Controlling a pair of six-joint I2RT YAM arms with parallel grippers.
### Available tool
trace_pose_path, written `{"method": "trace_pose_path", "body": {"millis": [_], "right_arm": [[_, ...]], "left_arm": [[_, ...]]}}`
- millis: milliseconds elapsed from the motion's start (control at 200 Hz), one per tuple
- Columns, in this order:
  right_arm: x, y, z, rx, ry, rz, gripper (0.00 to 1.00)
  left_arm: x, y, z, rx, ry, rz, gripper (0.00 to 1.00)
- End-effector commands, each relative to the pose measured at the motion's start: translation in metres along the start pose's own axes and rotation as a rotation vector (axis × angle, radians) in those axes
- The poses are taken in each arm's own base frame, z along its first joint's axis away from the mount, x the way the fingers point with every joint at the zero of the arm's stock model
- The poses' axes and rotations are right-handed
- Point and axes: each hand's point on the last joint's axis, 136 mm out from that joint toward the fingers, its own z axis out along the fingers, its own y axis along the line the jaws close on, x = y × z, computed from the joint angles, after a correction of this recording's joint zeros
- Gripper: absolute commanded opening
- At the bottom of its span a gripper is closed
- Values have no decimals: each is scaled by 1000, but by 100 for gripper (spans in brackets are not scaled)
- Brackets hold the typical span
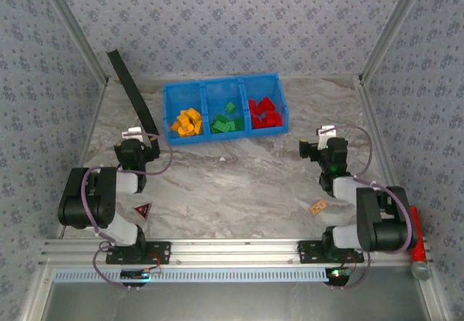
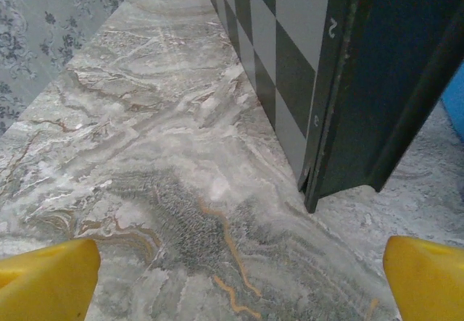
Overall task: Sort the legos into containers by color
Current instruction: Reset both arms
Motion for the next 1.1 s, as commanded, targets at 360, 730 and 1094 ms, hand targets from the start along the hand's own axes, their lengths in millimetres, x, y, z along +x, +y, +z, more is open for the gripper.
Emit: {"method": "trace_pose_path", "body": {"millis": [360, 730, 1094], "right_arm": [[4, 2, 18, -94, -31, 58, 100], [4, -11, 21, -17, -18, 84, 100], [5, -10, 21, -15, -16, 83, 100]], "left_arm": [[-20, -10, 0, 55, -59, -15, 100], [-20, -9, 0, 53, -59, -14, 100], [-20, -10, 0, 54, -60, -14, 100]]}}
